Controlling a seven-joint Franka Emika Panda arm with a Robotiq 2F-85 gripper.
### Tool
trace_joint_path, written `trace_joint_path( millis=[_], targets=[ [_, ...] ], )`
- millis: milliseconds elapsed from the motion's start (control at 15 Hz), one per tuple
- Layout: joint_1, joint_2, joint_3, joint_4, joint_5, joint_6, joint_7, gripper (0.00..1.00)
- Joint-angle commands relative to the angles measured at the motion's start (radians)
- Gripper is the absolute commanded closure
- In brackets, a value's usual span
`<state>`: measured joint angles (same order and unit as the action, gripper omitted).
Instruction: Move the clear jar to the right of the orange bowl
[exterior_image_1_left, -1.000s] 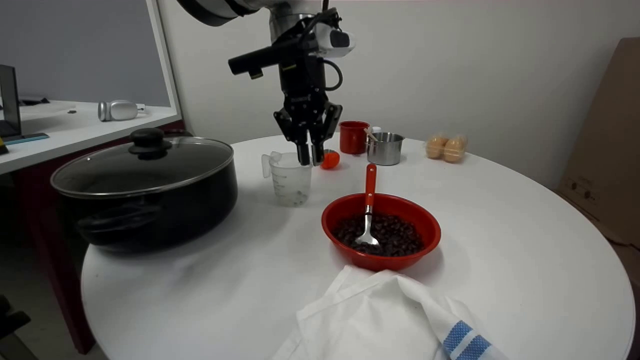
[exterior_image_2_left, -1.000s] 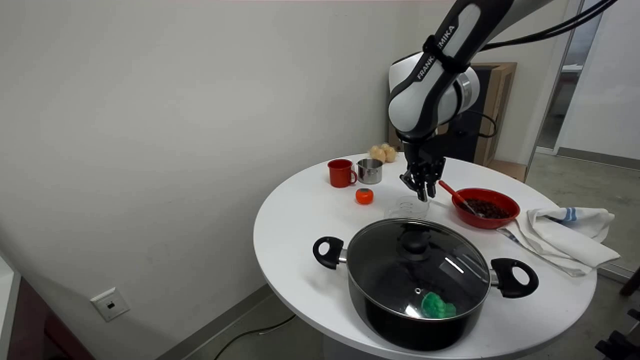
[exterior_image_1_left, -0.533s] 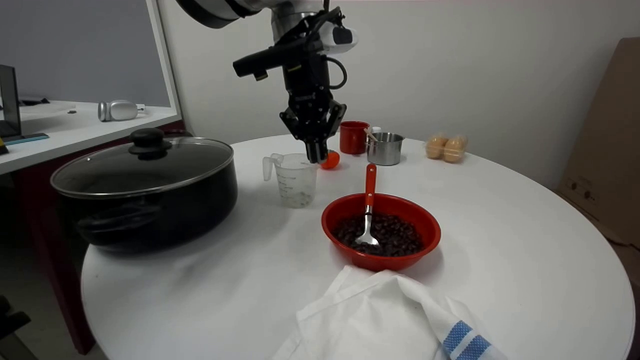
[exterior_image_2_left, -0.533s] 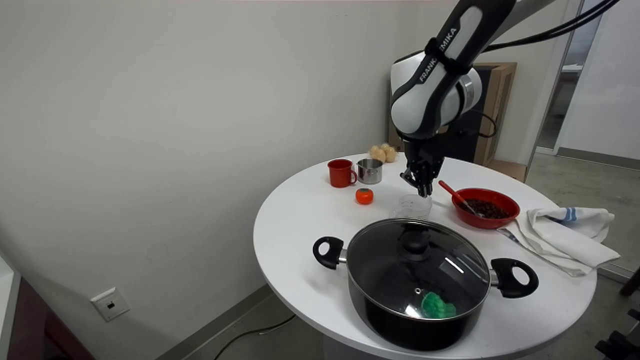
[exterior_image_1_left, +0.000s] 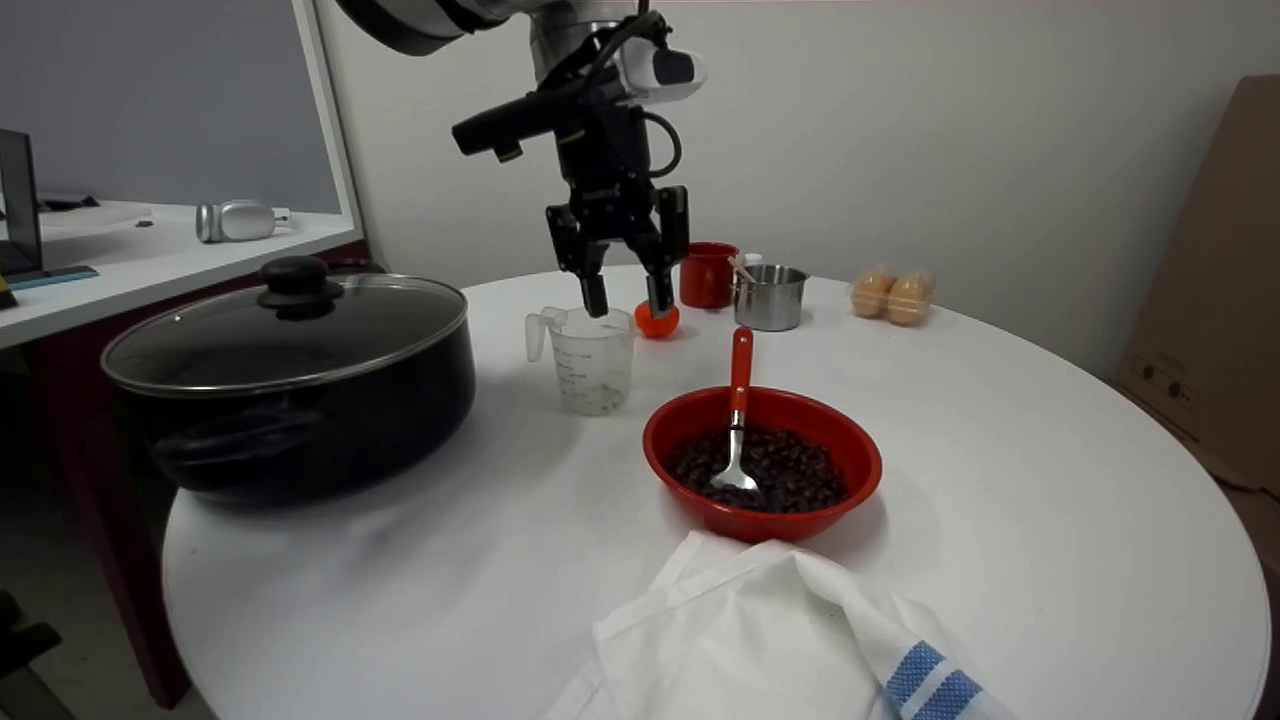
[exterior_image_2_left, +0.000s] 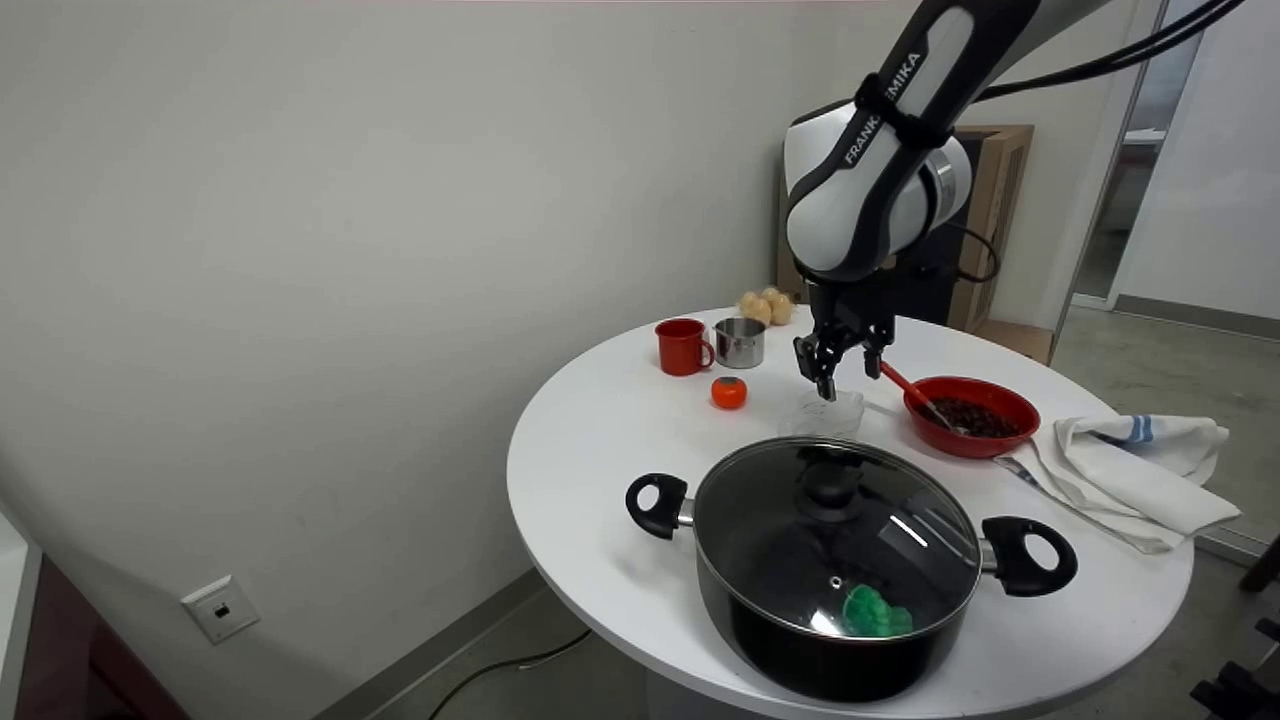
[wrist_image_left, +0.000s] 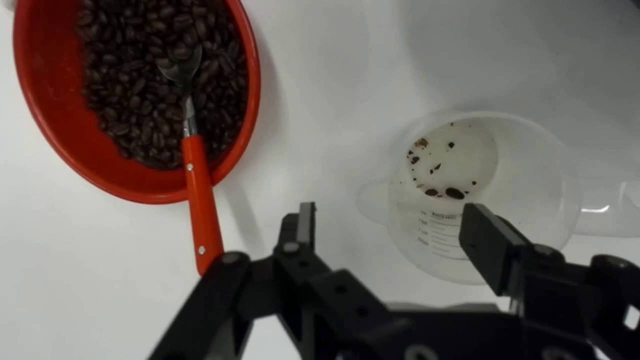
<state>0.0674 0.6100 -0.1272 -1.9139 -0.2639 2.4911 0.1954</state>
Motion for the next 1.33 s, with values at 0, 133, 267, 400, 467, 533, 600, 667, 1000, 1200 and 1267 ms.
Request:
trace_joint_path(
  millis=[0, 133, 267, 400, 467, 533, 600, 667, 1000, 1200, 1267],
  targets=[
    [0.038, -0.046, -0.047, -0.062, -0.005, 0.042, 0.122, 0.0],
    [0.061, -0.049, -0.081, -0.072, -0.012, 0.047, 0.214, 0.0],
    [0.084, -0.051, -0.111, -0.082, -0.02, 0.043, 0.29, 0.0],
    [0.102, -0.052, -0.133, -0.093, -0.023, 0.037, 0.348, 0.0],
    [0.109, -0.053, -0.138, -0.099, -0.021, 0.036, 0.366, 0.0],
    [0.114, -0.054, -0.141, -0.105, -0.019, 0.037, 0.379, 0.0],
    [0.118, -0.055, -0.139, -0.109, -0.016, 0.037, 0.388, 0.0],
    [0.121, -0.055, -0.137, -0.112, -0.014, 0.037, 0.396, 0.0],
    [0.134, -0.051, -0.127, -0.116, -0.013, 0.037, 0.423, 0.33],
    [0.141, -0.042, -0.13, -0.122, -0.021, 0.044, 0.429, 0.56],
    [0.142, -0.041, -0.13, -0.124, -0.021, 0.045, 0.43, 0.65]
  ],
)
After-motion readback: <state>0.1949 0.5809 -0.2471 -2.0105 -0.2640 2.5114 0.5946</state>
